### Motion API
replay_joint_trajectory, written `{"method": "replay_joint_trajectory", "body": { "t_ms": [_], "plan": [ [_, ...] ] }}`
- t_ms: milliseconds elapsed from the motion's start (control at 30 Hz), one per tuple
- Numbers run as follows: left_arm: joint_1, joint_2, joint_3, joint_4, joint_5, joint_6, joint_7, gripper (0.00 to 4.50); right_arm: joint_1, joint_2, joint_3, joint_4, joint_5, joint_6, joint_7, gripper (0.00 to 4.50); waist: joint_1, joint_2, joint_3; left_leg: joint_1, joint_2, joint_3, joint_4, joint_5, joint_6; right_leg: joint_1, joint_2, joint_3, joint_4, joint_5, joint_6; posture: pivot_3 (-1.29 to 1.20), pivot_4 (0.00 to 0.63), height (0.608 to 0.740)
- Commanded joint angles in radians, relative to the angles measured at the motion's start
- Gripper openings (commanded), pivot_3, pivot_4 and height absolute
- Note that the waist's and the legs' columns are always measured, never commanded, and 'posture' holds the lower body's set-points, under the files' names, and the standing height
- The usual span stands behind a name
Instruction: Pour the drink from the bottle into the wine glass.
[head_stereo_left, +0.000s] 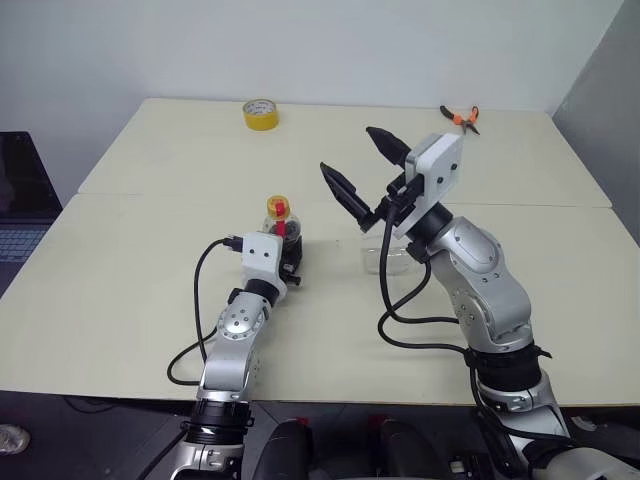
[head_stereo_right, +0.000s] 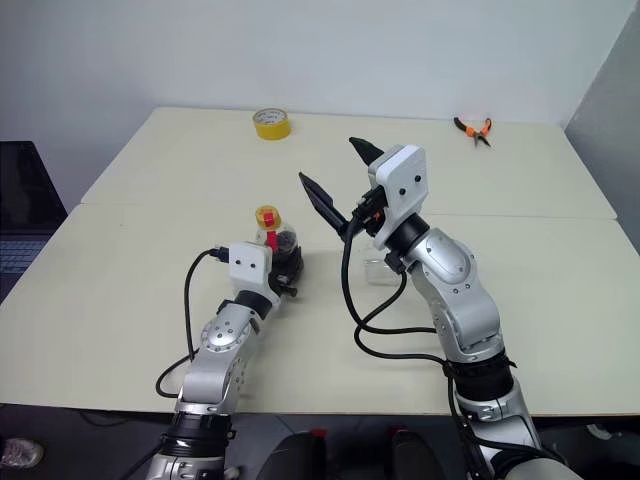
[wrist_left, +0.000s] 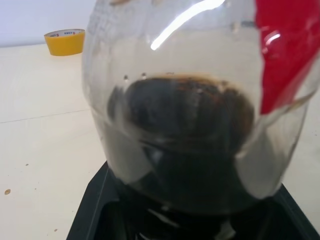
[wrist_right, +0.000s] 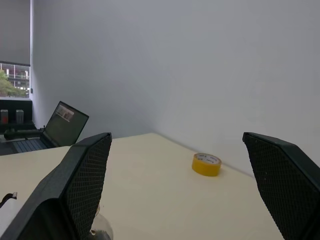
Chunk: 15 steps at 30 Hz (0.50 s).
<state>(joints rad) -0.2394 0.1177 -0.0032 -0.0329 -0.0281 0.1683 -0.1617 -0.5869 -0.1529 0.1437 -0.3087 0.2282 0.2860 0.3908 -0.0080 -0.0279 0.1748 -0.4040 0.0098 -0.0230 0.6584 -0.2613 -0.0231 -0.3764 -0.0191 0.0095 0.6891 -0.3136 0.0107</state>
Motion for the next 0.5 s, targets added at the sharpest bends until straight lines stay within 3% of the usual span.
{"method": "replay_joint_trajectory", "body": {
  "t_ms": [33,500],
  "plan": [
    [-0.011,0.003,0.004,-0.056,-0.003,-0.02,0.002,1.82,0.004,0.004,0.008,-0.015,-0.037,-0.061,-0.011,4.5,0.0,0.0,0.0,0.0,0.0,0.0,0.0,0.0,0.0,0.0,0.0,0.0,0.0,0.0,0.0,0.0,0.15,0.74],
    [-0.01,0.005,0.005,-0.061,-0.004,-0.022,0.0,1.82,0.073,0.028,-0.014,0.052,-0.073,-0.198,-0.021,4.5,0.001,0.0,0.0,0.0,0.0,0.0,0.0,0.0,0.0,0.0,0.0,0.0,0.0,0.0,0.0,0.0,0.15,0.74]
  ]
}}
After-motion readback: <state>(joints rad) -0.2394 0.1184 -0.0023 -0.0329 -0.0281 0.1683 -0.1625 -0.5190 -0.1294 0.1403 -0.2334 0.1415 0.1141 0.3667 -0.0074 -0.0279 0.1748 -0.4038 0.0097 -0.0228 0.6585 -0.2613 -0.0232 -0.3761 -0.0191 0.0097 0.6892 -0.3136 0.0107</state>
